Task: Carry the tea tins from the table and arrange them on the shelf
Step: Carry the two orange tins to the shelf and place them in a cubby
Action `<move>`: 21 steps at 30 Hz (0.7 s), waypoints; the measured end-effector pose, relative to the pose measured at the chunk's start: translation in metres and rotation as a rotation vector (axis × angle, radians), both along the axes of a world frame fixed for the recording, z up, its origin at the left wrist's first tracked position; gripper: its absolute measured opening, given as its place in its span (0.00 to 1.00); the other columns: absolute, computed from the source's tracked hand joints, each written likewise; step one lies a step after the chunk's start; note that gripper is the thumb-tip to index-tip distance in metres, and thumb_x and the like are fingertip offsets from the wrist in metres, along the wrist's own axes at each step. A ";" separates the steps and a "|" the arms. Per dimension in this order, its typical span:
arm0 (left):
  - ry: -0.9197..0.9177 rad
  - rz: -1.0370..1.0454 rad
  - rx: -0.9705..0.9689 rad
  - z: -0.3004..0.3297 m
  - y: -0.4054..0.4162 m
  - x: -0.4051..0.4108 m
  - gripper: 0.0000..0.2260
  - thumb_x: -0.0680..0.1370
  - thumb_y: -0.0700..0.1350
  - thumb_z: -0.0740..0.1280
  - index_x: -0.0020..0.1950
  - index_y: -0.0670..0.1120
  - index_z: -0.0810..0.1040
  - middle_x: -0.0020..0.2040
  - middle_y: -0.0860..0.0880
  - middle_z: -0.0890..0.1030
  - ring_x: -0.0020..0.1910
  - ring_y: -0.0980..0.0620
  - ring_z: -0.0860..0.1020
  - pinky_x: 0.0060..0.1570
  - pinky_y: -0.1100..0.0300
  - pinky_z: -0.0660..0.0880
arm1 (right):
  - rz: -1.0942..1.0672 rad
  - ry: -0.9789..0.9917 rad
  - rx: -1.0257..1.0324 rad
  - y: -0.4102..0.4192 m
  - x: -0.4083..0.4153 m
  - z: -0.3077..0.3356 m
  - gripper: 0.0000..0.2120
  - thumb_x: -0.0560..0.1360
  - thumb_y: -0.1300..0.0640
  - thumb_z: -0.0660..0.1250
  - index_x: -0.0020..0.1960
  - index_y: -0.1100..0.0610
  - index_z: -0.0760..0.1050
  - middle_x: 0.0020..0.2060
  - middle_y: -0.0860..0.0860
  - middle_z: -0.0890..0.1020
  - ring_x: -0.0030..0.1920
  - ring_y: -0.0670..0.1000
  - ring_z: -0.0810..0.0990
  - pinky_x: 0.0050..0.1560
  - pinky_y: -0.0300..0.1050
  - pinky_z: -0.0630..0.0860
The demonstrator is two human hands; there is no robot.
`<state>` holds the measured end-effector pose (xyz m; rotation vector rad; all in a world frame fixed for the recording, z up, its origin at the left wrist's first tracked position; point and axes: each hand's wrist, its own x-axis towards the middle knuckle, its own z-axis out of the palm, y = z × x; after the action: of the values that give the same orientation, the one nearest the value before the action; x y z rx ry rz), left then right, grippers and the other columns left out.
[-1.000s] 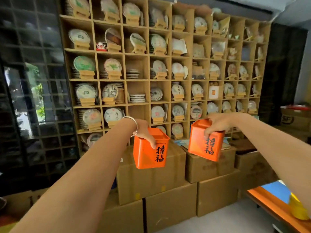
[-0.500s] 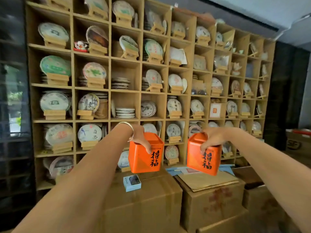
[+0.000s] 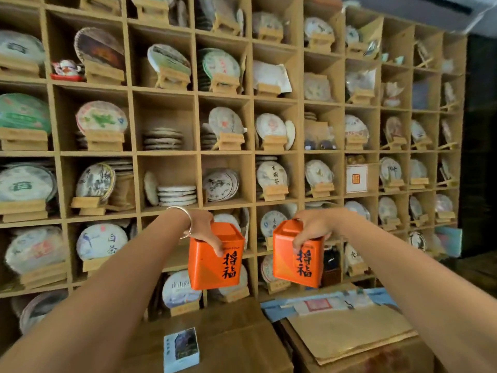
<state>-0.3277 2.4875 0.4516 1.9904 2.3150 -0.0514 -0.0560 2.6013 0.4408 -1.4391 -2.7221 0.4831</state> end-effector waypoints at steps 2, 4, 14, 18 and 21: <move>-0.052 0.028 0.027 0.003 0.033 0.000 0.39 0.51 0.69 0.76 0.56 0.53 0.73 0.50 0.54 0.81 0.49 0.51 0.80 0.50 0.56 0.78 | 0.036 0.000 0.033 0.040 -0.004 0.007 0.39 0.57 0.44 0.79 0.63 0.52 0.68 0.52 0.49 0.82 0.50 0.50 0.82 0.55 0.51 0.80; -0.091 0.047 0.047 0.005 0.063 -0.003 0.42 0.50 0.69 0.77 0.59 0.53 0.72 0.52 0.55 0.80 0.50 0.51 0.79 0.54 0.53 0.78 | 0.064 0.027 0.039 0.078 -0.010 0.013 0.41 0.56 0.44 0.79 0.65 0.52 0.67 0.53 0.50 0.82 0.51 0.50 0.82 0.56 0.52 0.80; -0.078 0.139 0.126 -0.003 0.169 -0.046 0.41 0.52 0.67 0.76 0.61 0.56 0.69 0.51 0.57 0.77 0.47 0.55 0.76 0.39 0.62 0.72 | 0.229 0.020 0.025 0.212 -0.074 0.009 0.42 0.55 0.42 0.79 0.64 0.49 0.66 0.54 0.47 0.81 0.51 0.48 0.82 0.52 0.48 0.81; -0.186 0.137 0.210 0.004 0.211 -0.082 0.42 0.53 0.63 0.77 0.62 0.54 0.67 0.53 0.55 0.76 0.50 0.53 0.77 0.45 0.60 0.76 | 0.275 0.058 0.012 0.262 -0.105 0.012 0.39 0.55 0.43 0.79 0.62 0.49 0.69 0.53 0.47 0.83 0.50 0.49 0.83 0.53 0.52 0.81; -0.233 0.134 0.260 0.021 0.252 -0.110 0.39 0.54 0.61 0.78 0.60 0.54 0.67 0.53 0.54 0.77 0.49 0.53 0.77 0.46 0.58 0.77 | 0.275 0.090 0.063 0.296 -0.130 0.025 0.41 0.55 0.42 0.79 0.63 0.49 0.66 0.52 0.46 0.80 0.50 0.47 0.82 0.51 0.47 0.82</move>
<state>-0.4378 2.7396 0.4725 1.8205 2.3929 0.4864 -0.1858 2.8973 0.4661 -1.0079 -2.8454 0.4533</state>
